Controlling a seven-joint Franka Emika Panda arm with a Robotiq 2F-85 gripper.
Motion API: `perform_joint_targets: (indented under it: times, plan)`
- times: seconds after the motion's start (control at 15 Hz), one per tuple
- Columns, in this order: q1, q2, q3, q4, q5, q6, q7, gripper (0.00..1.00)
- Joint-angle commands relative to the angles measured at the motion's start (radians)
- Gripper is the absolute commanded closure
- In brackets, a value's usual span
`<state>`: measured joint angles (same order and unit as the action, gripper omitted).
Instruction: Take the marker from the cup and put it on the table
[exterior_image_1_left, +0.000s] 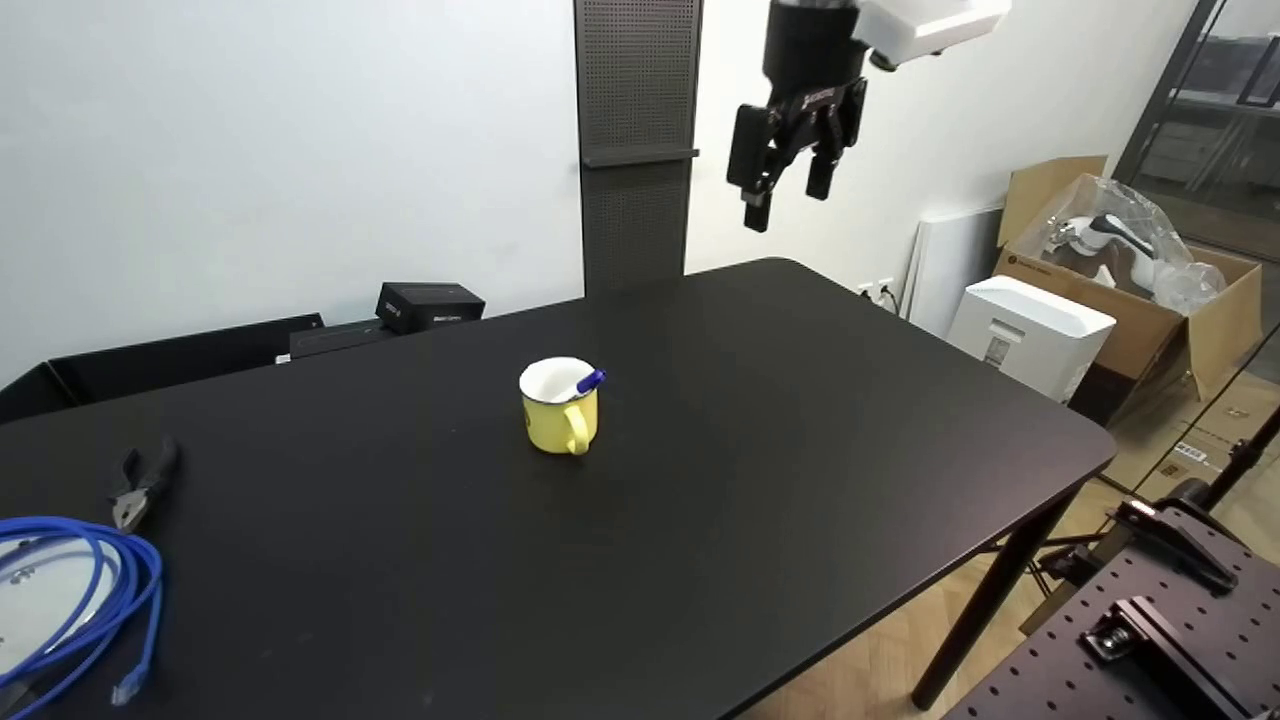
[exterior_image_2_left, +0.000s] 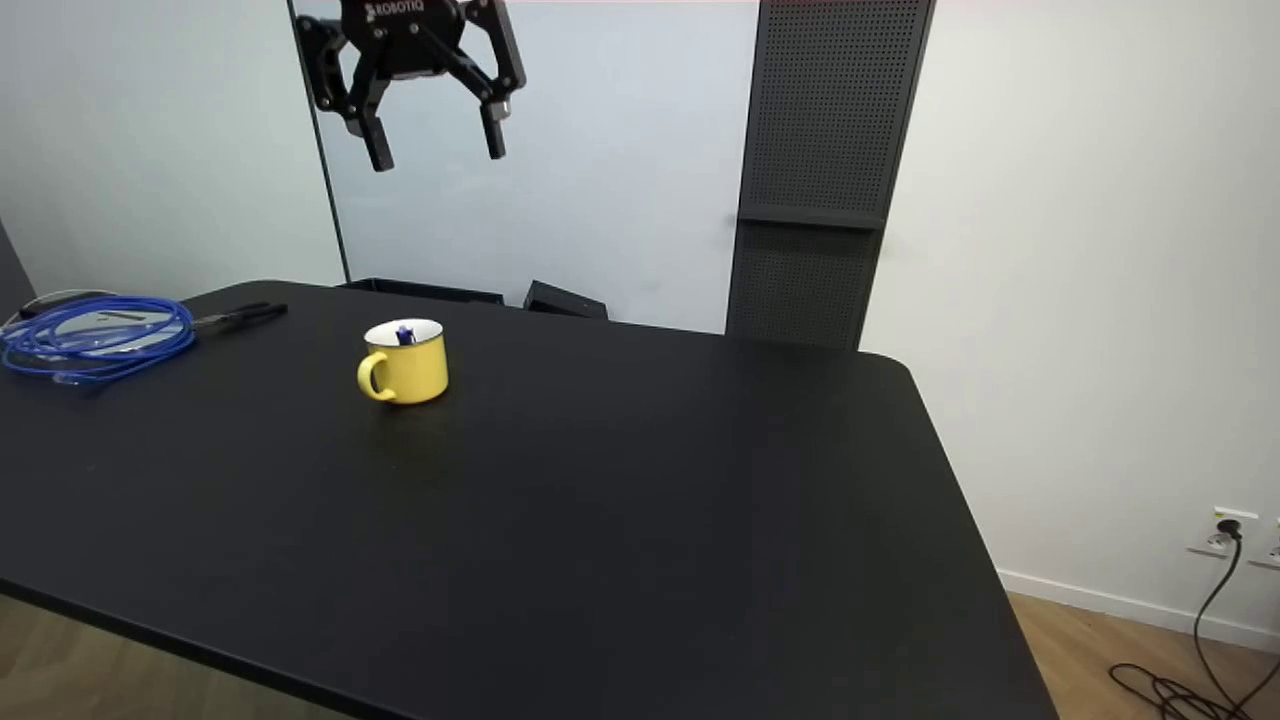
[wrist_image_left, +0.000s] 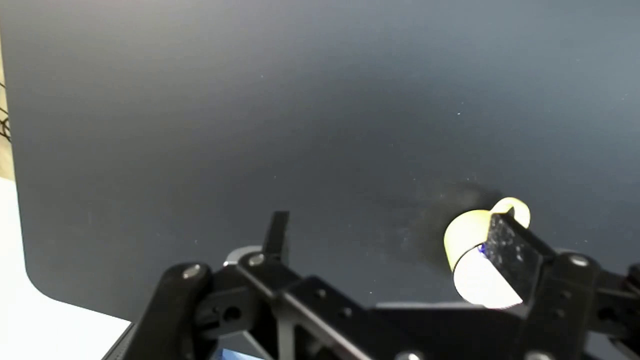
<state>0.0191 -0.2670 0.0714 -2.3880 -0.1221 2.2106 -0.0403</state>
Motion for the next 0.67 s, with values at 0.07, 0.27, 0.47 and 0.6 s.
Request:
perform_joint_targets:
  times: [0.07,0.27,0.47,0.6]
  plan:
    - [0.030,0.264,0.031,0.201,-0.049,0.008,0.019,0.00]
    - [0.060,0.376,0.041,0.292,-0.040,-0.004,-0.004,0.00]
    - [0.093,0.461,0.057,0.355,-0.019,-0.009,-0.028,0.00]
    - [0.113,0.507,0.068,0.389,-0.020,-0.008,-0.038,0.00]
